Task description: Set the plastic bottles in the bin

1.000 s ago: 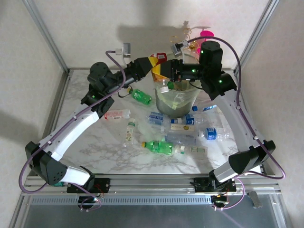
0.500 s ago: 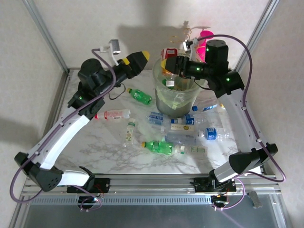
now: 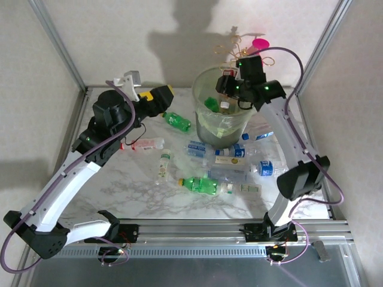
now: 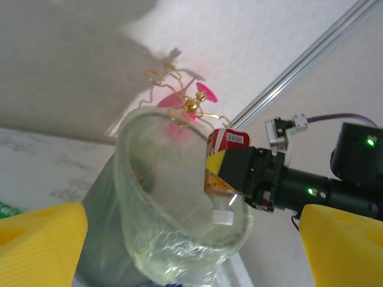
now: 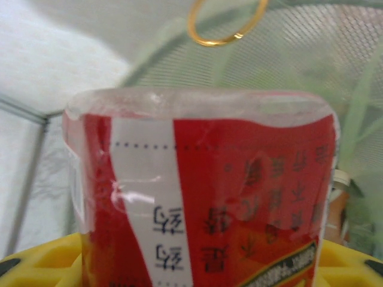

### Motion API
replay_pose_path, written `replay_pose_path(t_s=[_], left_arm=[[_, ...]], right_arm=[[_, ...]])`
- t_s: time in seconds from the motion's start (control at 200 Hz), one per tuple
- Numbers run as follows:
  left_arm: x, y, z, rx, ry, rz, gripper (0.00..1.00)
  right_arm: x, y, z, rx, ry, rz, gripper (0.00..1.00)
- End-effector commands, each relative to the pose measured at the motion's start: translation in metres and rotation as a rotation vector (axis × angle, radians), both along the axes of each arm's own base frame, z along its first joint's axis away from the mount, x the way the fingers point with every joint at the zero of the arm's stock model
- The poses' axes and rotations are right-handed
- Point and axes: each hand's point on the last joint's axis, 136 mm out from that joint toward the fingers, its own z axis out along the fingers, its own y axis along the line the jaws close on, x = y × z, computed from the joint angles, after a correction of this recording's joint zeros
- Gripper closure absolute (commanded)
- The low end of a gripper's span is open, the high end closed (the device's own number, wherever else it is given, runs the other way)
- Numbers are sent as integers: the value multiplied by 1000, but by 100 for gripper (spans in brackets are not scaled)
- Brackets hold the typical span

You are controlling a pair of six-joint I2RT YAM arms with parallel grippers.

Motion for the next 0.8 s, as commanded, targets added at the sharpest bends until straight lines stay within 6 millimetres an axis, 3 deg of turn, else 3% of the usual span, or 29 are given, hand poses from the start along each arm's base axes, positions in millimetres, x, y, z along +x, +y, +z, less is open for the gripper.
replay_pose_path(t_s=[0.0, 0.065, 0.215, 0.4, 0.571, 0.686, 0.796], left_arm=[[-11, 17, 4, 40, -24, 39, 9], [-14, 23, 1, 50, -24, 56, 9], [-21, 35, -9, 58, -13, 96, 10], [-26, 43, -16, 57, 4, 122, 11], [-27, 57, -27, 83, 30, 186, 13], [-27, 59, -28, 92, 36, 194, 14], [-28, 62, -29, 100, 40, 204, 13]], right_arm=[[13, -22, -24, -106, 61, -118, 47], [17, -22, -42, -126, 113, -132, 48], [22, -17, -57, -193, 139, -151, 48], [29, -37, -93, -315, 251, -264, 44], [31, -43, -125, -345, 346, -320, 41], [30, -44, -137, -345, 372, -332, 35], [31, -43, -135, -341, 367, -330, 27]])
